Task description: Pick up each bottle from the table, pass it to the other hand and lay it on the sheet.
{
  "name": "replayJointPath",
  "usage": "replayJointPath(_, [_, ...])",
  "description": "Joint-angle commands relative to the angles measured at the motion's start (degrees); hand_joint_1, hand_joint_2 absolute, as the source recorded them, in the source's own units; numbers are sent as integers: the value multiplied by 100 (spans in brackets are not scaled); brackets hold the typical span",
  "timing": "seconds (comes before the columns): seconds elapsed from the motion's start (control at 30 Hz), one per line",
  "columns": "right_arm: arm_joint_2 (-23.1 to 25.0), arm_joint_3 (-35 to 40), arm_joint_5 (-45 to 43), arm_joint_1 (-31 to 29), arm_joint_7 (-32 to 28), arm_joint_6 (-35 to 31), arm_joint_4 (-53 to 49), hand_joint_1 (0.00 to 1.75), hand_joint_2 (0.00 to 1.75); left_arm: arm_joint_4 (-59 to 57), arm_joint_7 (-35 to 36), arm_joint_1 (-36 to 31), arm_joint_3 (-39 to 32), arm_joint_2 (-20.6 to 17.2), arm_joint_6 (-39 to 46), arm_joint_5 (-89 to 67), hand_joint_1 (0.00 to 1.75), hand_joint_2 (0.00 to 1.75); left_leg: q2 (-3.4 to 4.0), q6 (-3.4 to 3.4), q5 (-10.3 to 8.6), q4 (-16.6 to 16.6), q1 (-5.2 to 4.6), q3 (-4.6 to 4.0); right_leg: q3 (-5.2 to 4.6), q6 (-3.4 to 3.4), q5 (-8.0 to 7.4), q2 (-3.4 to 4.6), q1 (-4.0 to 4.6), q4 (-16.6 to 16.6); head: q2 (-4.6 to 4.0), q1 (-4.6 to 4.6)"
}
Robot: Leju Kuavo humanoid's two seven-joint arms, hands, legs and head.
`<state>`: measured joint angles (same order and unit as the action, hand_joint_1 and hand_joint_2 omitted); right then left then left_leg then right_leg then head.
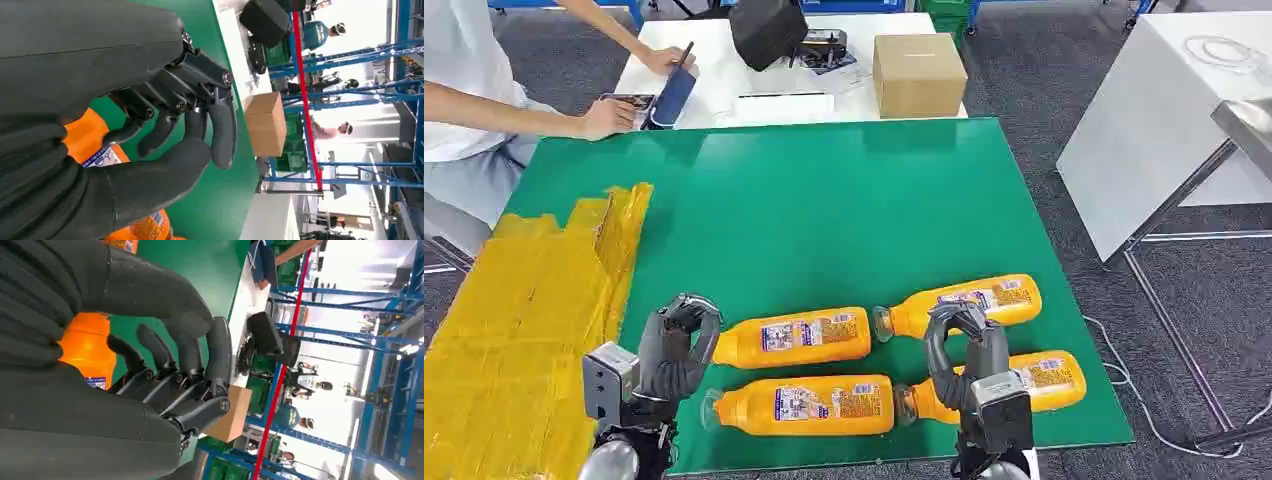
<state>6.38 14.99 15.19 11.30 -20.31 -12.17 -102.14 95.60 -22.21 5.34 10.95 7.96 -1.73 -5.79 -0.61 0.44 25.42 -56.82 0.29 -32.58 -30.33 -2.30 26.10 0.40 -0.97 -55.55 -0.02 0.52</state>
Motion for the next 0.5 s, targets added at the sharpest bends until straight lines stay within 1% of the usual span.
replayJointPath(0.03, [120,501,-385,-390,-983,-345,677,175,175,-71,-631,499,133,-290,972,144,175,175,25,-1,7,10,1,23,17,8,-1,19,3,11,0,0])
replayJointPath(0.07, [121,532,-388,-417,-984,-372,697,175,175,-69,-656,531,136,-314,991,165,175,175,47,-3,12,14,3,37,23,12,-2,39,5,16,0,0])
replayJointPath(0.1, [69,607,-387,-488,-962,-461,735,175,175,-70,-683,525,170,-362,1025,185,175,175,39,-3,10,11,3,24,20,8,-3,33,4,10,0,-2])
replayJointPath(0.13, [1,651,-367,-533,-899,-516,747,175,175,-77,-685,488,192,-378,1059,197,175,175,44,-3,11,15,2,31,26,10,-2,36,4,12,0,0])
replayJointPath(0.2, [-60,632,-364,-561,-870,-538,748,175,175,-86,-662,422,202,-374,1099,207,175,175,29,-4,8,10,7,26,21,11,0,24,10,11,0,2])
replayJointPath(0.27, [-74,622,-368,-557,-865,-542,742,175,175,-89,-646,398,205,-365,1109,210,175,175,-3,-3,1,8,7,18,20,11,3,-6,8,12,0,0])
replayJointPath(0.3, [-104,630,-332,-568,-791,-547,748,79,175,-90,-622,382,221,-376,1135,206,103,175,-8,-1,1,7,3,14,14,7,2,-6,4,8,0,0])
replayJointPath(0.33, [-111,621,-312,-601,-760,-565,767,2,175,-88,-609,370,225,-382,1165,200,3,175,-3,-1,3,7,7,19,20,10,0,-1,8,12,0,0])
replayJointPath(0.37, [-121,621,-284,-634,-726,-572,792,0,175,-83,-602,363,213,-376,1195,202,0,175,4,0,6,7,8,26,28,11,0,3,10,15,0,0])
replayJointPath(0.5, [-194,643,-142,-787,-567,-557,843,0,175,-86,-594,326,149,-384,1262,201,0,175,5,-1,4,7,8,20,26,11,-1,3,10,14,0,-2])
